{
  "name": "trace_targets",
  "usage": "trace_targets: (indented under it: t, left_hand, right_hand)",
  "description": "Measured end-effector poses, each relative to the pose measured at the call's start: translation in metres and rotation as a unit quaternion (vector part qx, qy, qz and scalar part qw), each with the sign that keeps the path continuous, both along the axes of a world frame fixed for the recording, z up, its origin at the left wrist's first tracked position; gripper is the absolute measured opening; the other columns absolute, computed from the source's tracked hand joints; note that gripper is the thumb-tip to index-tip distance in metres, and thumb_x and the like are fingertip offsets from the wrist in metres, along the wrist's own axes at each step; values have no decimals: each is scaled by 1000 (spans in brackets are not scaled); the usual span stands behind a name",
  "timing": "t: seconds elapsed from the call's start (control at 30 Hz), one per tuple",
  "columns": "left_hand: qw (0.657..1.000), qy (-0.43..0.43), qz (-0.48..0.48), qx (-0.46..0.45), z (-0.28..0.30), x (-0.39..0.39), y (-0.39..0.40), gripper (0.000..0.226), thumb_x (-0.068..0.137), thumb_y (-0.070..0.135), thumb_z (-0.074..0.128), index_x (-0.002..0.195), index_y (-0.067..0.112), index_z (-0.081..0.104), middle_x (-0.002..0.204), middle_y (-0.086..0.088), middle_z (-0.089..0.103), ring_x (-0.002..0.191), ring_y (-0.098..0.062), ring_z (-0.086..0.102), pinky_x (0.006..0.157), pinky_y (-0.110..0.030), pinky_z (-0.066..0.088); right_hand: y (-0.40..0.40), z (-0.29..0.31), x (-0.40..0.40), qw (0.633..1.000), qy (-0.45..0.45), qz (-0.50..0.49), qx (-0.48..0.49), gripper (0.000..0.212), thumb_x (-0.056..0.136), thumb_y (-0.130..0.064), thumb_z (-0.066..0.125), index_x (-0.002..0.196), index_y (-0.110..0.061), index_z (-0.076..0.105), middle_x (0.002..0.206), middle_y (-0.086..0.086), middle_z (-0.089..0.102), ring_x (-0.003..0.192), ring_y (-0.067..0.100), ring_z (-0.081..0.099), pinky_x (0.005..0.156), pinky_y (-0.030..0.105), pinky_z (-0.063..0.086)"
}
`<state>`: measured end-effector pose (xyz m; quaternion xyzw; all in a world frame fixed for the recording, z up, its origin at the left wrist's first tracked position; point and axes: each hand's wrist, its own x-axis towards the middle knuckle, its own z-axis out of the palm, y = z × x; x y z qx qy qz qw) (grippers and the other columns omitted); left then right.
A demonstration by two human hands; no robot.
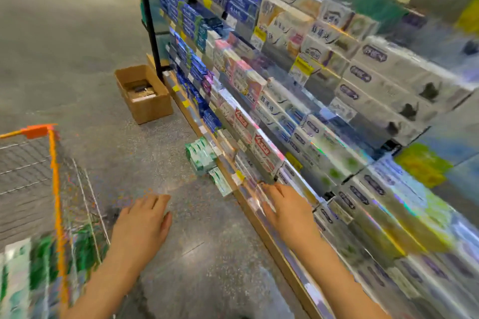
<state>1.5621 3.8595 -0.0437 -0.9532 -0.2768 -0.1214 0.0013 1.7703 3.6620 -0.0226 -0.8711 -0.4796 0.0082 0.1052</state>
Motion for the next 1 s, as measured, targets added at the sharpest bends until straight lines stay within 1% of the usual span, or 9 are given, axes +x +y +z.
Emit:
trace_targets:
  t: [0.1,0.23,0.4,0.5,0.6,0.7,0.8,0.9,1.0]
  left_hand:
    - [998,51,28,-30,-9,31,-4,31,75,27,60,92,3,68,70,-13,63,57,-35,63,45,-38,50]
    - [992,86,76,-60,-36,52,22,31,70,24,58,89,0,67,66,-15,61,57,-36,62,46,-40,51]
    - [961,150,150,-176,-83,81,71,32,54,8,84,74,4,59,64,-13,56,55,-35,60,40,-35,48]
    - [959,175,116,-192,-105,117,112,31,54,13,83,70,8,58,63,-10,57,54,-34,60,40,-35,48]
    - [948,231,79,-203,-122,167,165,34,72,22,78,101,11,64,91,-6,66,82,-27,65,64,-35,53]
    - [955,223,37,-193,-153,217,206,41,65,19,83,103,9,70,90,-7,69,81,-26,67,60,-36,55]
    - [942,258,3,-215,-211,265,239,42,97,22,44,138,15,43,130,-6,53,121,-25,49,91,-36,46]
    - [947,264,-43,-179,-293,316,271,43,100,23,34,142,15,32,136,-7,45,122,-26,46,90,-37,44]
    - [944,286,-51,-159,-398,360,296,46,100,21,35,145,12,26,140,-11,41,121,-30,46,91,-42,47]
  right_hand:
    - [-1,-5,42,1000,-3,5,-18,40,85,-40,42,105,-17,68,81,0,65,63,21,62,41,28,43]
    - [33,-40,80,1000,8,0,-24,37,83,-34,48,100,-9,69,78,5,64,61,25,62,40,33,46]
    - [93,-83,108,993,99,-11,-68,35,98,-20,49,129,-6,52,130,12,53,106,33,57,81,42,50]
    - [140,-108,135,993,113,-40,-15,30,90,-21,54,113,-6,65,110,13,66,87,32,67,61,34,53]
    - [191,-147,167,986,147,-75,0,20,85,-20,61,98,-6,69,92,10,69,75,28,69,52,31,53]
    - [228,-182,192,975,183,-125,15,24,92,-16,58,113,-5,64,109,10,64,97,28,63,74,32,49]
    - [256,-229,213,969,197,-148,28,26,89,-17,52,107,-5,67,100,11,65,87,28,65,70,26,43]
    - [286,-302,236,971,183,-144,54,21,79,-18,57,94,-9,69,83,6,66,66,24,66,59,23,47]
    - [314,-392,262,968,196,-151,48,20,84,-19,56,97,-8,67,81,9,68,68,28,66,58,32,52]
